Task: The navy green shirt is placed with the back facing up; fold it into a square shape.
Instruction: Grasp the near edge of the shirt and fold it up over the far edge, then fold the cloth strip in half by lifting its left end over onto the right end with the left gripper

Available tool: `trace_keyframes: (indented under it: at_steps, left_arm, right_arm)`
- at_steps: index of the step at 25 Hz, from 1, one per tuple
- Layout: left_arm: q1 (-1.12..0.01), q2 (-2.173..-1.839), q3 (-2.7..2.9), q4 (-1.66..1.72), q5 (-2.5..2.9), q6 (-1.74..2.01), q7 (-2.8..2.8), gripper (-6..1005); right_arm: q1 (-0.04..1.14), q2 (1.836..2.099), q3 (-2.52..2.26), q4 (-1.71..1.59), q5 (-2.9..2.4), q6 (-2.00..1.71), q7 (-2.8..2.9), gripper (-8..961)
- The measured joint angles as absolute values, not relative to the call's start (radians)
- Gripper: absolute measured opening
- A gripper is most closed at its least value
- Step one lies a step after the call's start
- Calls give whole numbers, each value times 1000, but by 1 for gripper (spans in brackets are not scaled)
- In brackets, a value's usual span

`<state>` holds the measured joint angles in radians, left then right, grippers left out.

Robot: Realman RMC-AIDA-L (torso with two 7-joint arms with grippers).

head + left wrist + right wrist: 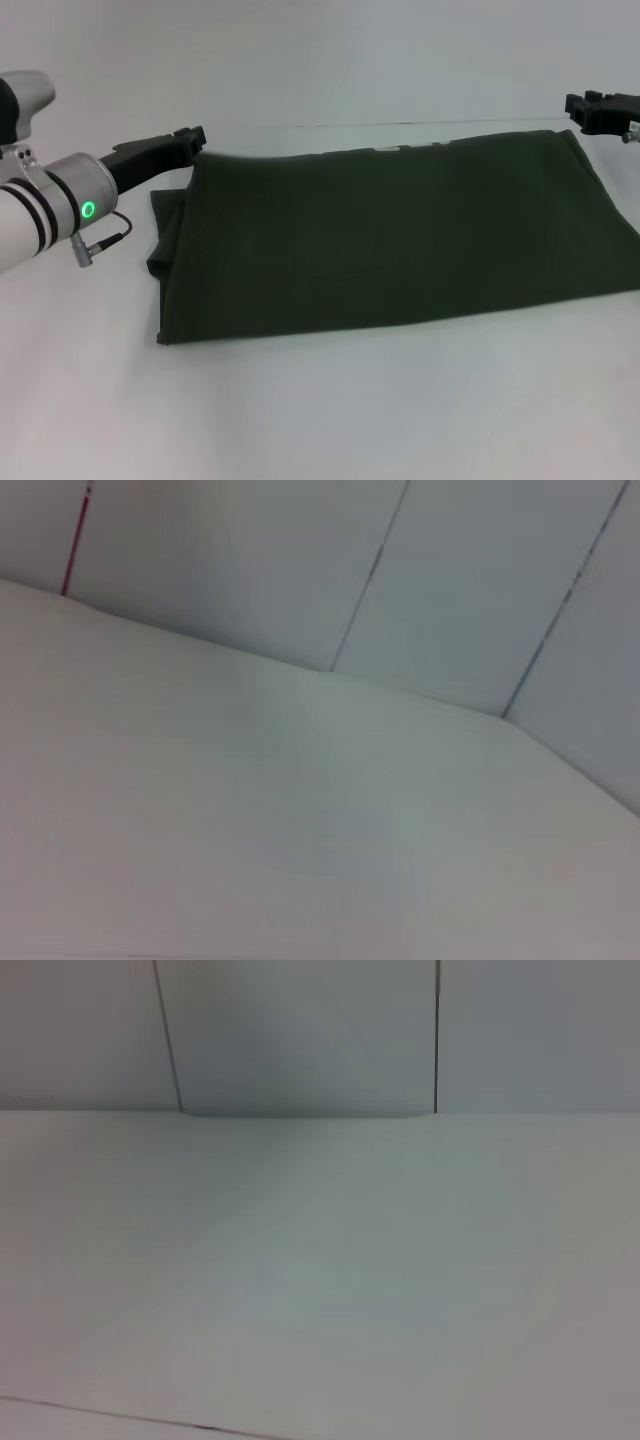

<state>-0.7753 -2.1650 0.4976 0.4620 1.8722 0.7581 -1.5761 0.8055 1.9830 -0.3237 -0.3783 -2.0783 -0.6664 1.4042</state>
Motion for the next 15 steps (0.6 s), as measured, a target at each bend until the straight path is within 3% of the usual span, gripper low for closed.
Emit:
trace_keyframes:
  at_steps: [1,5,8,13,15]
  left_arm:
    - [-776,-2165,497,460,1863,752,-1579,28]
    - [-769,-2165,497,455,1828,751,-1588,185]
    - [-744,-2163,494,464,1769,781,-1586,281]
    - [-665,-2161,495,505,1651,1048,-1564,424]
    - [-643,-2163,498,514,1639,1147,-1556,500]
  right_arm:
    - [804,1984,-324,-382,-2078,-660,1403,62]
    - [798,1985,-319,-390,-2075,-656,1402,206]
    - [784,1985,-319,-401,-2039,-665,1402,458]
    - [737,1982,-321,-432,-1995,-786,1411,708]
    - [714,1985,-321,-448,-1981,-852,1423,726]
